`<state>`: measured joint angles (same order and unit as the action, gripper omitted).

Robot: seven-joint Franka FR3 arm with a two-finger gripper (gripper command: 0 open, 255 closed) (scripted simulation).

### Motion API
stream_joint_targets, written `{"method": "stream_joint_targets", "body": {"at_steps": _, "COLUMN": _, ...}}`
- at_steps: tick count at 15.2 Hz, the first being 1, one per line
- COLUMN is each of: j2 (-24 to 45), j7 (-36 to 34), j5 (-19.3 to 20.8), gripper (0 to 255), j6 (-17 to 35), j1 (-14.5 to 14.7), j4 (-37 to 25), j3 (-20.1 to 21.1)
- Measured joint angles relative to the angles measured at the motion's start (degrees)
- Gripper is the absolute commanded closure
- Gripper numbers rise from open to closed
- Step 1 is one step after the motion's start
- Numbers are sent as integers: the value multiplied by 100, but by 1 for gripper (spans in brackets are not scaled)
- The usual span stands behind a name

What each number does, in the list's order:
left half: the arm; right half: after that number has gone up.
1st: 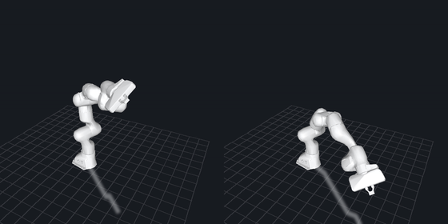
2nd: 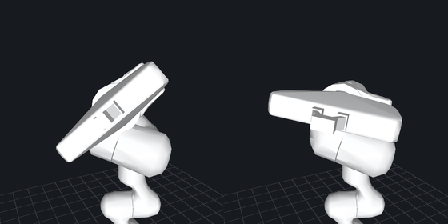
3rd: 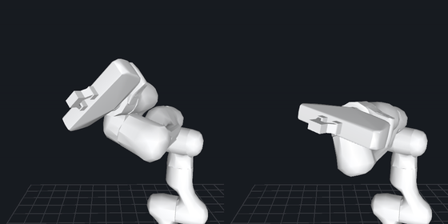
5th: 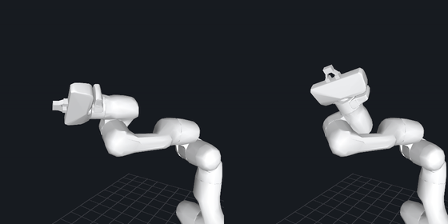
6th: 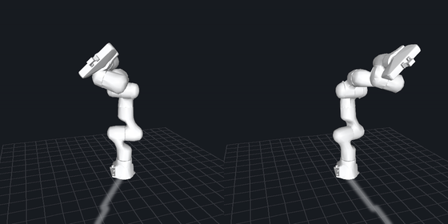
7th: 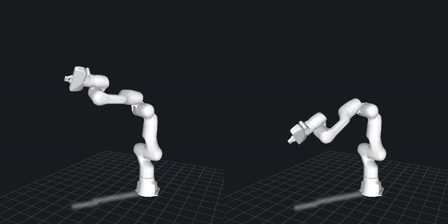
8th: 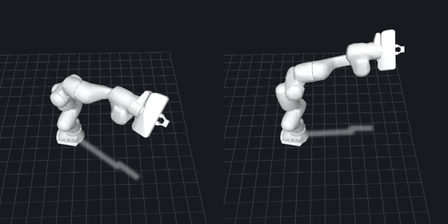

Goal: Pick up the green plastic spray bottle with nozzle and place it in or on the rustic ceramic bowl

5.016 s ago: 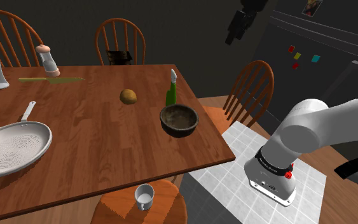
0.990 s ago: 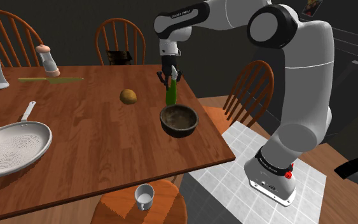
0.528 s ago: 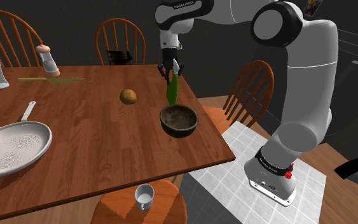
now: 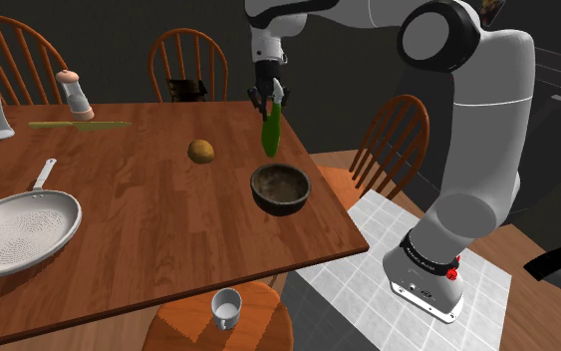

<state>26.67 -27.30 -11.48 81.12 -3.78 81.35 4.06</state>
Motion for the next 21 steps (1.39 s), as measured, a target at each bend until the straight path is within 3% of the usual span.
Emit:
{"method": "stream_joint_targets", "body": {"at_steps": 13, "j2": -18, "j7": -196, "j5": -37, "gripper": 255, "j6": -934, "j1": -24, "j4": -933, "j3": 20}}
{"method": "stream_joint_targets", "body": {"at_steps": 21, "j2": -1688, "j7": -400, "j5": -262, "gripper": 255, "j6": -182, "j1": 184, "j4": 1413, "j3": 169}}
